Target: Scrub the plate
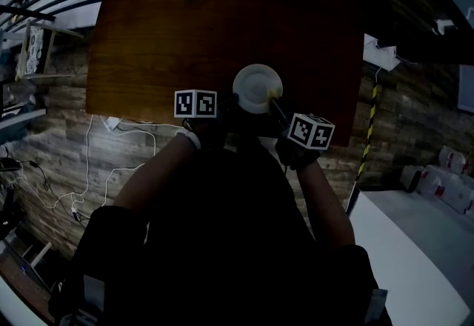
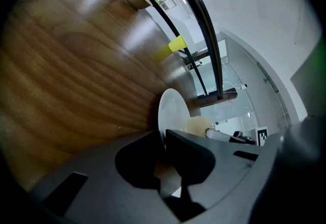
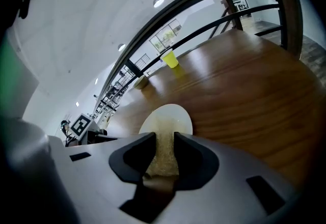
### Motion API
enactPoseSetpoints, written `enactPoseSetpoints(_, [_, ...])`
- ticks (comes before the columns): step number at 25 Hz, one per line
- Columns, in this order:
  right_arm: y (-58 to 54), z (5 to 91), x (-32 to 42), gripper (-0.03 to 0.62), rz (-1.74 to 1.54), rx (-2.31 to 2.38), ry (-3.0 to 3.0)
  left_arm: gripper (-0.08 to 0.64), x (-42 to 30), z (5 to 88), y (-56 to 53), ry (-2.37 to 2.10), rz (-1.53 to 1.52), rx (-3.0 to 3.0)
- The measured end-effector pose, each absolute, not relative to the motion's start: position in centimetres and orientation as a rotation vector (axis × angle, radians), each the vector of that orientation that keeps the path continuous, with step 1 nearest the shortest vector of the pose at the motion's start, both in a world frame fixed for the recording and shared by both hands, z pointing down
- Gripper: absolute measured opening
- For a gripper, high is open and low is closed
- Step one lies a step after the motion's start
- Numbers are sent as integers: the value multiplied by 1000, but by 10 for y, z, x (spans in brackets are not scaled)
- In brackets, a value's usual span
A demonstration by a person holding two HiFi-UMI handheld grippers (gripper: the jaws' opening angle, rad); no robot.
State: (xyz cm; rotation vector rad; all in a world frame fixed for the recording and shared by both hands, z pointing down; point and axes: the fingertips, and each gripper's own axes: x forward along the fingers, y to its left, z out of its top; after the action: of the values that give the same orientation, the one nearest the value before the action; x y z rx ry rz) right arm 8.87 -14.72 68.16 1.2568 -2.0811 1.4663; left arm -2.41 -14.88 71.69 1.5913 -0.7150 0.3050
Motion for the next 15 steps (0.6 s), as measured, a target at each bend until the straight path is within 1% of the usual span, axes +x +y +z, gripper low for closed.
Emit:
enactPoseSetpoints(5, [-162, 679, 106, 120, 1453, 1320, -2051, 48, -24, 718, -149, -714, 298, 1582])
enactPoseSetpoints(9, [-167, 658, 111, 120, 1442, 1369, -2079, 51, -31, 708, -155, -743, 252, 1608])
enactPoseSetpoints(10, [-168, 651, 112, 120, 1435, 1384, -2089, 62, -36, 705, -157, -764, 251, 1616])
enactPoseSetpoints(12, [-169, 634, 110, 120, 1428, 1407, -2117, 123, -48, 697, -160, -803, 255, 1628])
enactPoseSetpoints(15, [-169, 612, 103, 120, 1423, 1405, -2170, 137, -71, 684, -169, -855, 226, 1637])
